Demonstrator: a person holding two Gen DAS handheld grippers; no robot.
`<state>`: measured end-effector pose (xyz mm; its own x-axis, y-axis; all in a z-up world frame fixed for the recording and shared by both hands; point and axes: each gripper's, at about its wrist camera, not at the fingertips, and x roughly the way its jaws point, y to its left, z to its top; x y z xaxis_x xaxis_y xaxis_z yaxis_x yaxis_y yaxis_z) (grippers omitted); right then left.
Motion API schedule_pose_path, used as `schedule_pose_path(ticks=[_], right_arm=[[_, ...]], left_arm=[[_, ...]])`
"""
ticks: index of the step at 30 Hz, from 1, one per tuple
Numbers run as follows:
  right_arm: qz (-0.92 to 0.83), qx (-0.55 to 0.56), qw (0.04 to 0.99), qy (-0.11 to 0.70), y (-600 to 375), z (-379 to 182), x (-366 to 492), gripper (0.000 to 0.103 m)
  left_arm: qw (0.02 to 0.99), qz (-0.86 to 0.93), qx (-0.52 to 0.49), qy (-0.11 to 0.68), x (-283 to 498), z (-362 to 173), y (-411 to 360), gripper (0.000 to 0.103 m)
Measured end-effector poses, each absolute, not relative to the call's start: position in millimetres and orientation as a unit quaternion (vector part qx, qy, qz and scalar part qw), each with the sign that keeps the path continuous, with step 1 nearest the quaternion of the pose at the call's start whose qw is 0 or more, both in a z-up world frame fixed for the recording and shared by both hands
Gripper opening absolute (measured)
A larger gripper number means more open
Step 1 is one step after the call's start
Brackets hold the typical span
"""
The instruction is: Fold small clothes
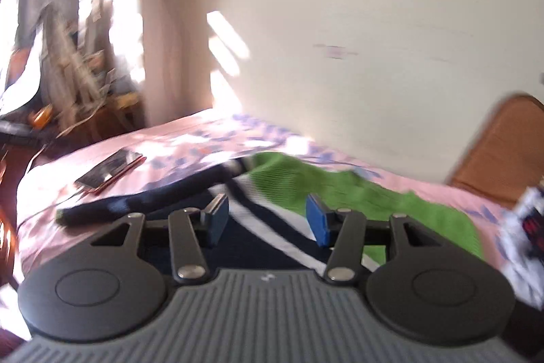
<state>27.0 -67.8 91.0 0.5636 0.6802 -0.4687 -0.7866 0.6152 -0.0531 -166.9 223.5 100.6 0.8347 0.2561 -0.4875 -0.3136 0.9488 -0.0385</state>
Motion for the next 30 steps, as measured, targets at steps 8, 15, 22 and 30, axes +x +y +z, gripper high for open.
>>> schedule_pose_path(ticks=[8, 15, 22, 30], right_arm=[[0.561, -0.318, 0.739, 0.196, 101, 26, -15, 0.068], [0.549, -0.297, 0.771, 0.127, 160, 71, 22, 0.010], [0.475, 0.012, 0.878, 0.064, 42, 238, 139, 0.010], [0.357, 0.163, 0.908, 0.144, -156, 200, 195, 0.014]], left_arm=[[0.950, 0.181, -0.093, 0.237, -219, 88, 268, 0.064], [0.942, 0.207, -0.118, 0.237, -225, 83, 294, 0.064], [0.956, 0.152, -0.108, 0.225, -189, 93, 273, 0.064], [0.966, -0.001, -0.084, 0.244, -55, 109, 179, 0.064]])
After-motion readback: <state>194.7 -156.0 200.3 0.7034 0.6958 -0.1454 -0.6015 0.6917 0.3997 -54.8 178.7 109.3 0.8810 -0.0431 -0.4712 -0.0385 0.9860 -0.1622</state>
